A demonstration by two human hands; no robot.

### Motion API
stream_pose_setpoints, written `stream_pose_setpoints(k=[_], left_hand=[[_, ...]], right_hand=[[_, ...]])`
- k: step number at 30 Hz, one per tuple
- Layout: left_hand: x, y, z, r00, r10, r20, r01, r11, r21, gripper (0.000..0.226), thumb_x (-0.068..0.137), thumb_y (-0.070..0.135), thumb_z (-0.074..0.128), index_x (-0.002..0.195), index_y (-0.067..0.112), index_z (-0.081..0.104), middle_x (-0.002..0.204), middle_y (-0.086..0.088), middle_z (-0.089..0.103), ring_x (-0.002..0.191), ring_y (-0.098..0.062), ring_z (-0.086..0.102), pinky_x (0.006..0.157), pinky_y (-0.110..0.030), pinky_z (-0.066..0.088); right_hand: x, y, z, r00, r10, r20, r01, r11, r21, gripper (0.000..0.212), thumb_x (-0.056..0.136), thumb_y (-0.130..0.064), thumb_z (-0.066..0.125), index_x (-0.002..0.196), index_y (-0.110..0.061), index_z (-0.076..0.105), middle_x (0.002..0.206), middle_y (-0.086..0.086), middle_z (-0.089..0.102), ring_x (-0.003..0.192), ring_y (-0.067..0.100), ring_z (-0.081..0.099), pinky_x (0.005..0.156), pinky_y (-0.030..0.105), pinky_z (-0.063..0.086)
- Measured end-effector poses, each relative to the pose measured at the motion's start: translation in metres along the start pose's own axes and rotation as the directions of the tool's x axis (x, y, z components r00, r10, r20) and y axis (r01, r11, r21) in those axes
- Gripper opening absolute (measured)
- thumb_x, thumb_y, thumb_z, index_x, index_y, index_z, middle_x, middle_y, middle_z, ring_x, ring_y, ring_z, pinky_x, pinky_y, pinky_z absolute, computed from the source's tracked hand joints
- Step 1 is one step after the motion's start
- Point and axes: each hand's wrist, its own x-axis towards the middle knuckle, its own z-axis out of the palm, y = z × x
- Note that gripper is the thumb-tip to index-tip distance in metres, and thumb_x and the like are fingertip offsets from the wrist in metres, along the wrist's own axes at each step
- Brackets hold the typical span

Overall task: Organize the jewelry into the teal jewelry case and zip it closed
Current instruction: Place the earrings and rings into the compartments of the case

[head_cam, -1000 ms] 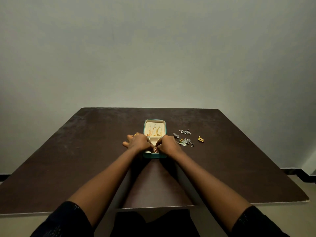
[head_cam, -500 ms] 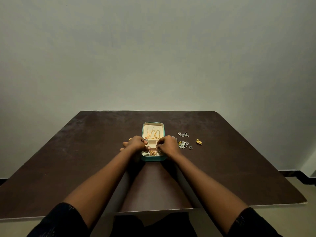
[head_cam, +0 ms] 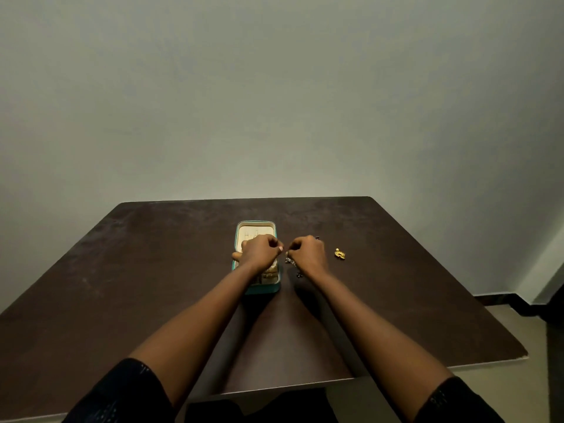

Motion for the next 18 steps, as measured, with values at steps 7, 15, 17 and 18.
stream_pose_setpoints(k=[7, 15, 17, 18], left_hand=[[0.013, 0.027, 0.02, 0.996, 0.06, 0.066, -0.07, 0.984, 0.163, 0.019, 0.092, 0.028, 0.055, 0.106, 0.032, 0.068, 0.118, 0.0, 0.065, 0.125, -0.031, 0.035, 0.098, -0.048, 0.024], [0.022, 0.044, 0.044, 0.985, 0.098, 0.138, -0.14, 0.933, 0.333, 0.022, 0.09, 0.031, 0.057, 0.109, 0.031, 0.068, 0.114, -0.005, 0.063, 0.121, -0.029, 0.034, 0.093, -0.046, 0.025], [0.023, 0.047, 0.048, 0.982, 0.108, 0.155, -0.158, 0.921, 0.357, 0.023, 0.09, 0.03, 0.056, 0.11, 0.03, 0.068, 0.113, -0.006, 0.064, 0.12, -0.027, 0.034, 0.094, -0.047, 0.023], [0.024, 0.047, 0.049, 0.981, 0.109, 0.158, -0.16, 0.918, 0.363, 0.023, 0.09, 0.03, 0.055, 0.11, 0.03, 0.067, 0.113, -0.006, 0.063, 0.121, -0.027, 0.033, 0.093, -0.046, 0.023]], right_hand=[[0.025, 0.041, -0.032, 0.969, 0.214, -0.127, -0.2, 0.973, 0.115, 0.013, 0.08, -0.009, 0.067, 0.09, -0.01, 0.076, 0.097, 0.012, 0.073, 0.098, 0.025, 0.066, 0.081, 0.029, 0.049], [0.034, 0.076, -0.035, 0.968, 0.247, -0.052, -0.243, 0.967, 0.073, 0.018, 0.082, -0.01, 0.063, 0.096, -0.01, 0.075, 0.103, 0.011, 0.072, 0.104, 0.023, 0.064, 0.085, 0.025, 0.047], [0.036, 0.081, -0.029, 0.97, 0.241, -0.028, -0.238, 0.969, 0.072, 0.015, 0.08, -0.016, 0.067, 0.092, -0.012, 0.075, 0.098, 0.011, 0.073, 0.099, 0.022, 0.066, 0.082, 0.026, 0.049], [0.038, 0.082, -0.026, 0.972, 0.233, -0.02, -0.231, 0.971, 0.067, 0.015, 0.079, -0.02, 0.07, 0.09, -0.012, 0.075, 0.095, 0.011, 0.073, 0.096, 0.022, 0.066, 0.081, 0.027, 0.05]])
